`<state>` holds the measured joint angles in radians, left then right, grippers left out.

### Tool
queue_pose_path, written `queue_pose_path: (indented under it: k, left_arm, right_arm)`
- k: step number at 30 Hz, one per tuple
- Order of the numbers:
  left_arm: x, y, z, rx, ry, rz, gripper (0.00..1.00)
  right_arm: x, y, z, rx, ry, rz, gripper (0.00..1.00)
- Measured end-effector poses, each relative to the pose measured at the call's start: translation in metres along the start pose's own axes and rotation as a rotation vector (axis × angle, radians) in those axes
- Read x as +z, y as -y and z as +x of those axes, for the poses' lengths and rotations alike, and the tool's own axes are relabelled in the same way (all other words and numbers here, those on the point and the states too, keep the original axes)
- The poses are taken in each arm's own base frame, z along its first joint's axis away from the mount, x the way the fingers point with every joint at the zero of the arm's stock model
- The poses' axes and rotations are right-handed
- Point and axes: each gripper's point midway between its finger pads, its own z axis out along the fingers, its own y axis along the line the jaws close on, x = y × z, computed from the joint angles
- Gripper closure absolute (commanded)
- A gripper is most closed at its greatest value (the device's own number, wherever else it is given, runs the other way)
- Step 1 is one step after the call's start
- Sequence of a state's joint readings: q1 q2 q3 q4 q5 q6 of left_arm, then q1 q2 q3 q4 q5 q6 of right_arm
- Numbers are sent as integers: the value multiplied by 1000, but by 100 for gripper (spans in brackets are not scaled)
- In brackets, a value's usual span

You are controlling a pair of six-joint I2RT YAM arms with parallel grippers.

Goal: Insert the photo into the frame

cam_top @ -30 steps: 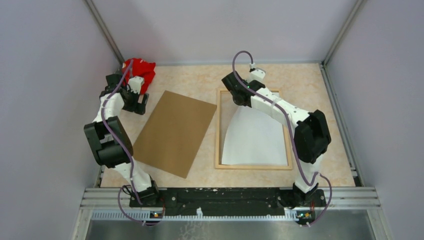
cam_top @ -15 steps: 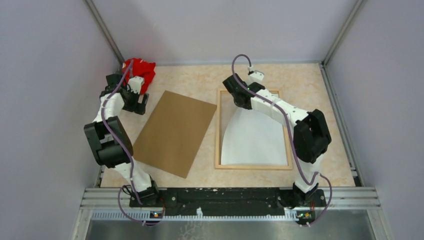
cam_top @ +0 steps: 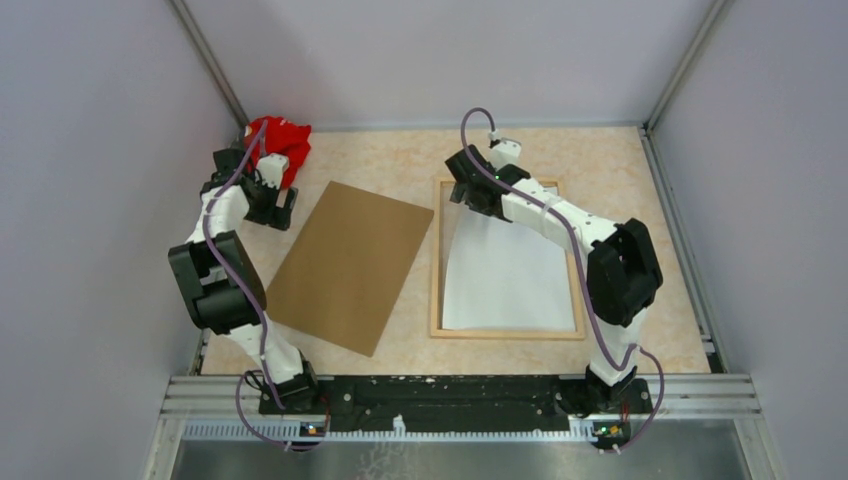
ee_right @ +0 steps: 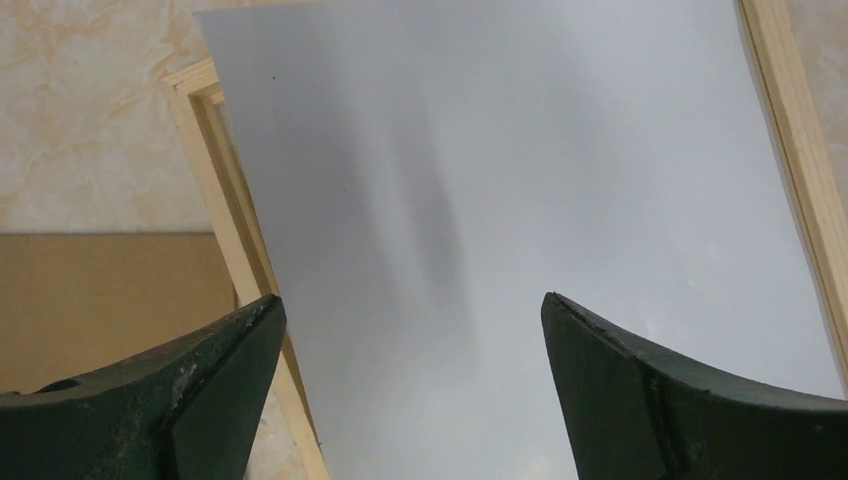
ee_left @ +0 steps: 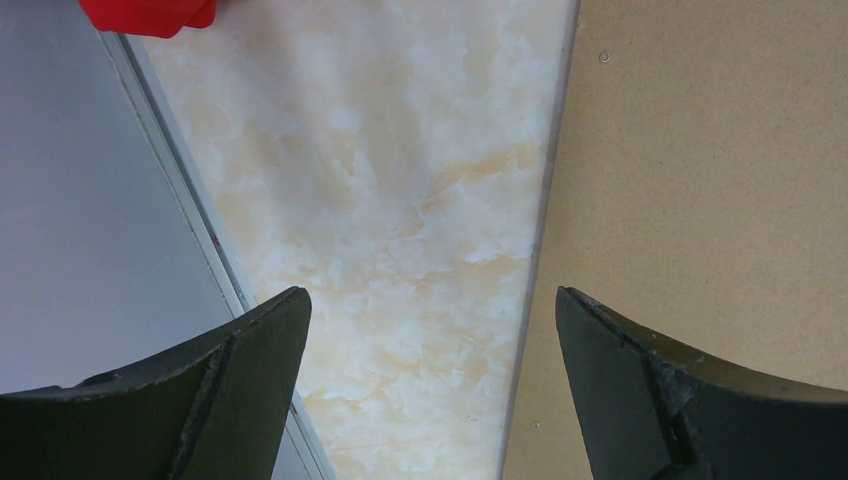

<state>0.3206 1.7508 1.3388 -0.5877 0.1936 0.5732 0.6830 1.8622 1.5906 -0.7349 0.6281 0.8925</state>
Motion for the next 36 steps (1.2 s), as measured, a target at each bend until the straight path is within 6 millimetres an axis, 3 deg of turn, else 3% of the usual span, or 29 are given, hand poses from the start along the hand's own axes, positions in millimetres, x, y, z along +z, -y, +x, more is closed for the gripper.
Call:
queue_pose_path:
  k: [7, 10, 16, 21, 25, 28, 31, 36]
  left_arm:
    - [4, 0, 3, -2, -13, 3, 1]
    - [4, 0, 3, -2, -13, 2, 1]
    - [4, 0, 4, -1, -14, 1, 1]
    - [4, 0, 4, -1, -15, 1, 1]
    - [3, 0, 5, -1, -19, 3, 2]
    - [3, 0, 6, -1, -25, 6, 8]
    - [3, -1, 9, 4, -32, 12, 13]
    - [7, -7, 20, 14, -63, 12, 14]
  right_arm:
    - [3, -13, 0, -18, -14, -70, 1]
    - [13, -17, 11, -25, -39, -119, 1]
    - [35, -5, 39, -49, -100, -142, 1]
    - [34, -12, 40, -46, -108, -192, 1]
    - [18, -22, 39, -42, -111, -270, 1]
    - [1, -37, 43, -63, -108, -332, 1]
    - [-23, -61, 65, -110, -135, -412, 1]
    - [-70, -113, 113, -181, -203, -551, 1]
